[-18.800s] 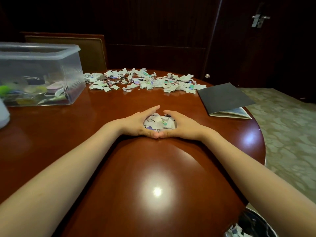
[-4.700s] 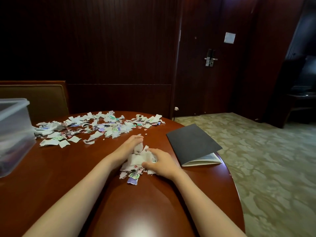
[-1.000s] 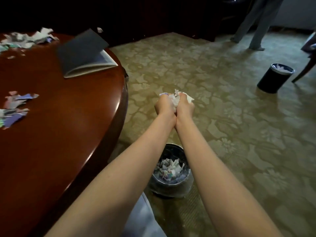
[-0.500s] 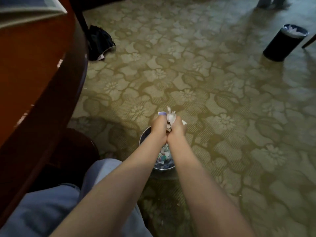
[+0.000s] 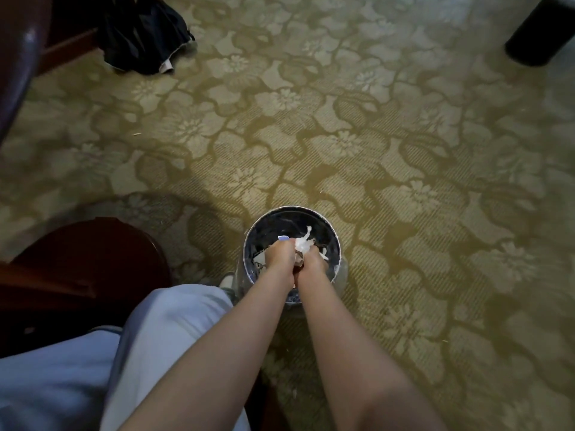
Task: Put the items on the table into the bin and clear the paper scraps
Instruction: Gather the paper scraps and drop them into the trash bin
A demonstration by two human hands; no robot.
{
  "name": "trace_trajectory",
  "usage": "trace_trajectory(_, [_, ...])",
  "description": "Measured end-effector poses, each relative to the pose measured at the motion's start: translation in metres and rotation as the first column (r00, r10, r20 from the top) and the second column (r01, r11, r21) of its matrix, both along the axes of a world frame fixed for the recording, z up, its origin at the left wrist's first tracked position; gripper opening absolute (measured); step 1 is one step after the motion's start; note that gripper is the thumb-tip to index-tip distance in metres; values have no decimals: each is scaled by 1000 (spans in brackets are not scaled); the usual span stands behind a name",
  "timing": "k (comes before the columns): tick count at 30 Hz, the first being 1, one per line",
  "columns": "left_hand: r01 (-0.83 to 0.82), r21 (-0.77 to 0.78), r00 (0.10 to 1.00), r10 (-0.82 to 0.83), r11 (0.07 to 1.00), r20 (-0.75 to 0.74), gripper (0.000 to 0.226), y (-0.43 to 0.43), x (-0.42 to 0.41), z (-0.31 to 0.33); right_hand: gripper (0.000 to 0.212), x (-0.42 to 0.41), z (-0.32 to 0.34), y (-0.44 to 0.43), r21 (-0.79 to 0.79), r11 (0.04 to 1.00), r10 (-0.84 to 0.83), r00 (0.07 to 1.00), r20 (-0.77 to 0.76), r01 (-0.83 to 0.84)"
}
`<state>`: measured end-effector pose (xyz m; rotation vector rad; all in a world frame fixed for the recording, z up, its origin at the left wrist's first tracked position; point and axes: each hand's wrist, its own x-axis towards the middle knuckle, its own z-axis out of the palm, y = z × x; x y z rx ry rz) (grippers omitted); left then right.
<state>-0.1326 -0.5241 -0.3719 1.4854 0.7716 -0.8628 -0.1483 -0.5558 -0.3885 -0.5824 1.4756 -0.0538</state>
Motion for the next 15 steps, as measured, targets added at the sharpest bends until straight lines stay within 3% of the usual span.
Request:
trace_trajectory(10, [51,3,997,-51,999,-52,28,5,25,-17,34,20,-24,-4,-9,997,81,992,-92,-82])
trace_trajectory(15, [78,-46,992,-82,996,-93,21,14,23,-17,36,11,-28,-9,-4,994,109,994,-19,-109])
